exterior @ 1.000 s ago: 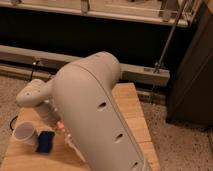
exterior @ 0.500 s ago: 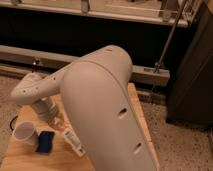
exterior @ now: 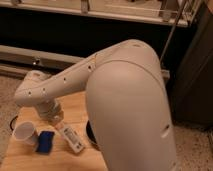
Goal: Stand the bottle upright
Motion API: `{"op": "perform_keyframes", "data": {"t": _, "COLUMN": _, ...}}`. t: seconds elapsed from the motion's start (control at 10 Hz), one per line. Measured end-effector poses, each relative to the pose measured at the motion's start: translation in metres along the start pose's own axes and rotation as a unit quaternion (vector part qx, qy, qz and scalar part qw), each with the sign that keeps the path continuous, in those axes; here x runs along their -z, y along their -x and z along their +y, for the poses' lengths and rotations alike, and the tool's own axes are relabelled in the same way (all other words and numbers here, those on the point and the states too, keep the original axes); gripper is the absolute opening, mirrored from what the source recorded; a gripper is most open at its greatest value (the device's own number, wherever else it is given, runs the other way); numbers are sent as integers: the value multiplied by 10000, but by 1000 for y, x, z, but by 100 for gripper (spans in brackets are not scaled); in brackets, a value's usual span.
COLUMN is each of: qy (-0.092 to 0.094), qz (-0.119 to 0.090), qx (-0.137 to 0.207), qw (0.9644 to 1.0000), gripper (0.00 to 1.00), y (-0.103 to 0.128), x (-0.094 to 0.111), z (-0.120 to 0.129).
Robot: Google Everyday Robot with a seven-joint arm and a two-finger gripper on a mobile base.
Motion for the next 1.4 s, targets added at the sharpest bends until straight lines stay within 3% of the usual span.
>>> {"op": "perform_keyframes", "data": {"t": 0.4, "qy": -8, "qz": -857, "qx": -144, "qw": 9962, "gripper": 18, "y": -5, "x": 20, "z": -6}}
{"op": "perform_keyframes", "data": {"t": 0.7, "qy": -63, "qz": -1229, "qx": -80, "qw": 9924, "gripper": 18, "y": -14, "x": 22, "z": -5}}
{"op": "perform_keyframes", "data": {"t": 1.4, "qy": -103, "qz": -1535, "qx": -52, "qw": 9881, "gripper": 18, "y": -32, "x": 19, "z": -3}}
